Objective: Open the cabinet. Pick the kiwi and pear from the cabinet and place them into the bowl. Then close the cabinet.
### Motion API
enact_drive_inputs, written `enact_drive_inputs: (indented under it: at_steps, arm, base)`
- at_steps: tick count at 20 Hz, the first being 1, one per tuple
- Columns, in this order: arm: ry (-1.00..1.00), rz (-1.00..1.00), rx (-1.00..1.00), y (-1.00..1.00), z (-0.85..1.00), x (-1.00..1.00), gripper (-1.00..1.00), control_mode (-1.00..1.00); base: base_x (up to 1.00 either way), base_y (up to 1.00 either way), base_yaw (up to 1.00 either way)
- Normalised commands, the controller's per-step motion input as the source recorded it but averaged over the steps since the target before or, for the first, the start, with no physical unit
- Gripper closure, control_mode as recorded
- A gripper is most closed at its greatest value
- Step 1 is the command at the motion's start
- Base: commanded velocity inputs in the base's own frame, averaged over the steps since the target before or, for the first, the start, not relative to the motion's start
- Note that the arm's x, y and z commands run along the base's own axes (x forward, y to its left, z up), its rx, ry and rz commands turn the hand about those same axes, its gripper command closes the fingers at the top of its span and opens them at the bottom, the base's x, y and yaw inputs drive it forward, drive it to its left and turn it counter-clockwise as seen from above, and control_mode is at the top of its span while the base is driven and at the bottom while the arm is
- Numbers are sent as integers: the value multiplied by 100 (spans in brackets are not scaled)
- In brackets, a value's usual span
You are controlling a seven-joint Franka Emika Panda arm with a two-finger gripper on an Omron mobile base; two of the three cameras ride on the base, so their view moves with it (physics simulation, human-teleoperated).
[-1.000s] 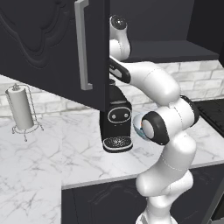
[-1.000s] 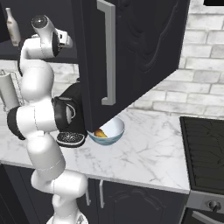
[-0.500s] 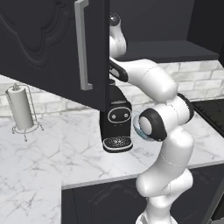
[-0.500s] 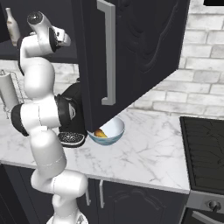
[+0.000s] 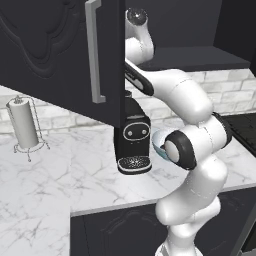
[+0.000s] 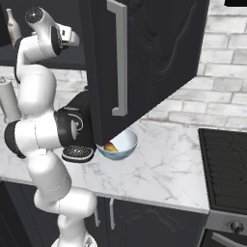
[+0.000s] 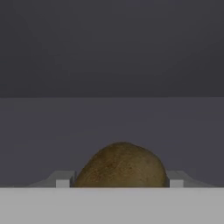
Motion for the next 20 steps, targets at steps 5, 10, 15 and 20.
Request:
enact_drive_inputs:
  at_steps: [5, 10, 15, 20]
  arm:
    - [-14, 0, 0, -65, 0, -76, 100, -100]
    - [-1, 0, 1, -67, 0, -91, 100, -100]
    - [10, 0, 2, -64, 2, -100, 100, -100]
    - [17, -3, 2, -60, 1, -100, 100, -100]
  base:
    - [0, 0, 0]
    - [0, 0, 0]
    - [0, 0, 0]
    - [0, 0, 0]
